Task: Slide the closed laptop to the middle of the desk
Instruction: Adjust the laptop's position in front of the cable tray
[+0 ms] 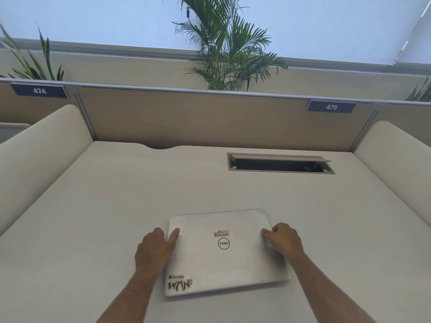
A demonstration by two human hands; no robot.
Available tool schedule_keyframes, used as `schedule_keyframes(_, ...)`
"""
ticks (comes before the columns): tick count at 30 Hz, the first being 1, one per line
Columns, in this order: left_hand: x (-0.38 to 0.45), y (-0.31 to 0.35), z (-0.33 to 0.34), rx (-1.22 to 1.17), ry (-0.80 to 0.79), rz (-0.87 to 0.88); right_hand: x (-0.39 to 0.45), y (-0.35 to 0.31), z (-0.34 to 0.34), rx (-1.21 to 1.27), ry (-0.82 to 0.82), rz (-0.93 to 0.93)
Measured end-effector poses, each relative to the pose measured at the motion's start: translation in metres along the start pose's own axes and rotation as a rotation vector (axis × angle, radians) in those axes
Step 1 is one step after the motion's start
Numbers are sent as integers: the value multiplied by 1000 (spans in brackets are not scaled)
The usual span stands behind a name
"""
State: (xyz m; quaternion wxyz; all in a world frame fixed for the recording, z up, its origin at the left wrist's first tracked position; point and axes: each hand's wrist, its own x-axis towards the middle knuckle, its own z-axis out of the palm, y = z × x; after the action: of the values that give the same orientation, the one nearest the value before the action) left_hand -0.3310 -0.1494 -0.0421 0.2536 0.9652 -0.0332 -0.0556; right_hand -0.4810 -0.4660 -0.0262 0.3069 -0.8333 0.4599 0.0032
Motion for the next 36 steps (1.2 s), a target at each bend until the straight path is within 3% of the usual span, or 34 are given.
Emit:
schedule_keyframes(9, 0, 15, 2, -52, -39, -40, 1, -10, -3, 59, -85, 139)
schedule_keyframes(27, 25, 29, -6, 30, -113, 21, -13, 3, -2, 127, -59, 180)
schedule_keyframes(36, 27, 29, -8, -43, -118, -12, -7, -1, -2, 167, -52, 212)
